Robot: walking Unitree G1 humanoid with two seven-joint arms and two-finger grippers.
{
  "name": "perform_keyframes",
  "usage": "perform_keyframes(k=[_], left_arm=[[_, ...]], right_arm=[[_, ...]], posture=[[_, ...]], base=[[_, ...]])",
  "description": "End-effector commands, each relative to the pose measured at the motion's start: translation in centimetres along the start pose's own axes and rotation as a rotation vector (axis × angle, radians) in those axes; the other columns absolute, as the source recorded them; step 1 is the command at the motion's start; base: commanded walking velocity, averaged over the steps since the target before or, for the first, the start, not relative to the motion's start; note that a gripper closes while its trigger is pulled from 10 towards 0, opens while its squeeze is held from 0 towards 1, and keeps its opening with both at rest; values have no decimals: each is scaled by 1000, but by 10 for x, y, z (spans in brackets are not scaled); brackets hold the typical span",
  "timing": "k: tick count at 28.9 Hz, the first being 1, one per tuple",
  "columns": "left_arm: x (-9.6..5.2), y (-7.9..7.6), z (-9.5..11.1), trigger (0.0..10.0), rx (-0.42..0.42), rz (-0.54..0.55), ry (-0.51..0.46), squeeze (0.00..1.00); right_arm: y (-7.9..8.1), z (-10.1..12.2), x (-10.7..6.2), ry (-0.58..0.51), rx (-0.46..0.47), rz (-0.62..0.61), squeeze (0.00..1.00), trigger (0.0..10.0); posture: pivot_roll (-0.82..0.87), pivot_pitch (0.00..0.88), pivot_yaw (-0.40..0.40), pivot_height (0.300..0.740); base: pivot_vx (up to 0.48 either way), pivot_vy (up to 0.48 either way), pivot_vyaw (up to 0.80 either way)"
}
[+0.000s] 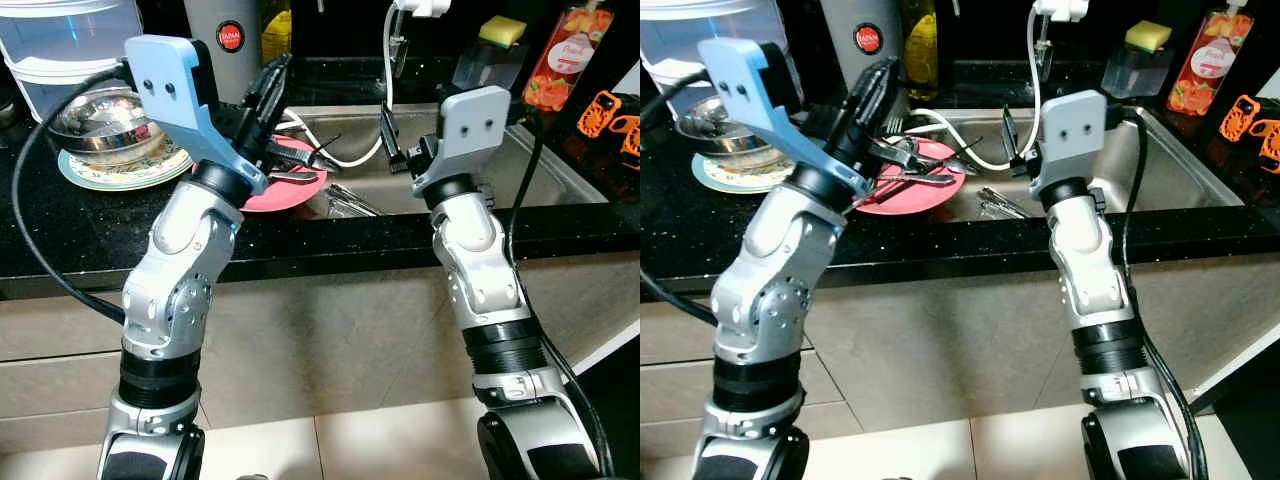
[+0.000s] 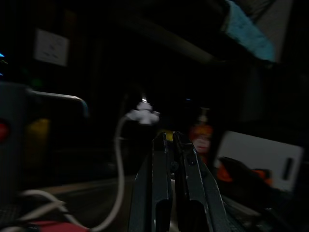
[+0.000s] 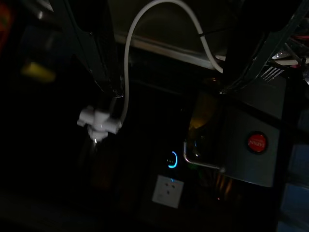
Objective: Kitchen organization
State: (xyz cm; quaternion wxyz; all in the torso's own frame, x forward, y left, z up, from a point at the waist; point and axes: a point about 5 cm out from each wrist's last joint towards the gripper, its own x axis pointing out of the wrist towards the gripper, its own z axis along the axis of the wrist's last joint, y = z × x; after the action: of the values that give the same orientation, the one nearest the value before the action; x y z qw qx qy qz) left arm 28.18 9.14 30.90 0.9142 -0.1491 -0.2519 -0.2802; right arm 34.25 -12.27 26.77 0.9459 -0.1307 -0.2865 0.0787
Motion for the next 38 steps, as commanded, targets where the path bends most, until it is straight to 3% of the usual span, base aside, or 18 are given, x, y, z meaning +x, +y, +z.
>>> perform_keyframes(k=[1, 4, 8, 15, 16, 18, 19, 20, 38], left_arm=[[-1, -4, -1, 10000, -53, -32, 5, 0], [-2, -6, 1, 10000, -143, -76, 6, 0], [-3, -7, 2, 10000, -174, -97, 17, 0], [-7, -9, -2, 10000, -202, -114, 46, 0], [-7, -9, -3, 10000, -205, -111, 50, 0], [-8, -9, -3, 10000, -208, -107, 54, 0], [-8, -9, -3, 10000, -208, -107, 54, 0], [-9, -8, -4, 10000, -209, -105, 59, 0], [-10, -3, -7, 10000, -164, -52, 81, 0]], right_arm=[[6, 2, 0, -25, -43, 33, 0, 10000], [23, 4, -1, -74, -112, 123, 0, 10000], [34, 2, -3, -108, -197, 161, 0, 10000], [36, -1, -2, -116, -249, 148, 0, 10000], [35, -1, -1, -116, -252, 137, 0, 8667], [32, -2, 0, -112, -256, 116, 0, 3255], [32, -2, 0, -112, -256, 116, 0, 3255], [31, -2, 1, -111, -258, 105, 0, 0], [24, -10, 2, -99, -297, 51, 0, 0]], posture=[[170, 0, -15, 740], [170, 0, -15, 740], [171, 0, -15, 740], [174, 0, -16, 740], [173, 0, -16, 740], [173, 0, -16, 740], [173, 0, -16, 740], [173, 0, -16, 740], [172, 0, -20, 740]], base=[[0, 0, 0], [0, 0, 0], [0, 0, 0], [0, 0, 0], [0, 0, 0], [0, 0, 0], [0, 0, 0], [0, 0, 0], [0, 0, 0]])
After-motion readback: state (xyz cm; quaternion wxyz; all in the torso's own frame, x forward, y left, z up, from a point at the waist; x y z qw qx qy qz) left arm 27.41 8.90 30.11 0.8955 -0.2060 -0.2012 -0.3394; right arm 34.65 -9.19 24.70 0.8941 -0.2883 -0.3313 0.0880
